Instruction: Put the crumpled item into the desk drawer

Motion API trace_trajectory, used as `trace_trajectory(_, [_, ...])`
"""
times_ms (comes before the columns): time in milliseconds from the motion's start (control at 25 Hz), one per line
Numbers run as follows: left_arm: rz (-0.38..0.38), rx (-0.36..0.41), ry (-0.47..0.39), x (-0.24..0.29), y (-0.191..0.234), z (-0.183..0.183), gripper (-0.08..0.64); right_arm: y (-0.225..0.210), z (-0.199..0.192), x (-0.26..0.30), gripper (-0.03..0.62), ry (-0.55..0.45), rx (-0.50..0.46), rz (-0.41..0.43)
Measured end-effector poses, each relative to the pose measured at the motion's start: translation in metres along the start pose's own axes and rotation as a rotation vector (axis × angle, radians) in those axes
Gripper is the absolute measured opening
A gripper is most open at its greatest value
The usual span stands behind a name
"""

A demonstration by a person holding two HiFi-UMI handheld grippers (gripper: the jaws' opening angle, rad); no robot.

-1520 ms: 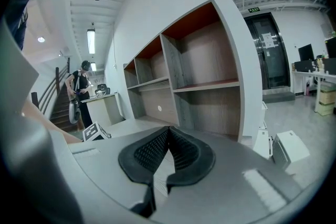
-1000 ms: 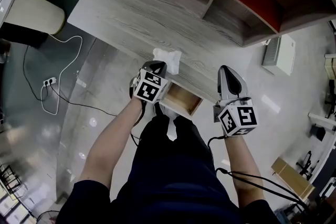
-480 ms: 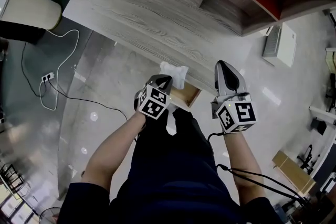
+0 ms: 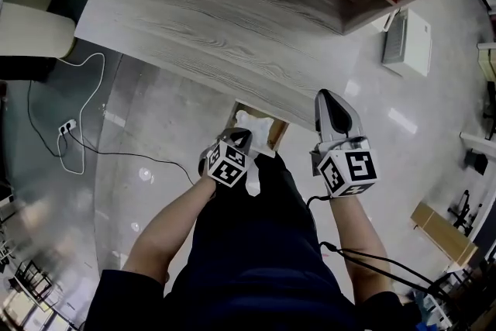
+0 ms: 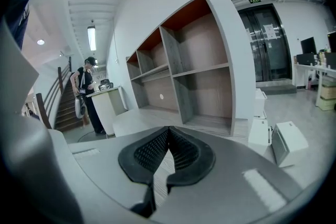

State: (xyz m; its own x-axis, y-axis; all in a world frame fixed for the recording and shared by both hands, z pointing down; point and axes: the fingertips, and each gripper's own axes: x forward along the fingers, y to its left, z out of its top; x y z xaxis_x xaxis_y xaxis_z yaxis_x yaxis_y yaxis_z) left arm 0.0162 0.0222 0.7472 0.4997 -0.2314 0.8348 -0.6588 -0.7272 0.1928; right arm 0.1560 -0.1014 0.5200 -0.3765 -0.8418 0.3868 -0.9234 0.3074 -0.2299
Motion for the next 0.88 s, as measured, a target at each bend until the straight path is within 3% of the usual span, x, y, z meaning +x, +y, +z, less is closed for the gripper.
trace_trajectory(680, [-0.03,-0.008,0.245,0.073,-0.001,-0.039,0.008,-0.024,-0.043,-0.021,0.006,0.062,0.043,-0.059])
trace_trajectory(880, [-0.012,-0.01,0.214,0.072,0.001,-0.028,0.012,-0.022,-0.047,-0.015,0.006,0.07,0.04,-0.042])
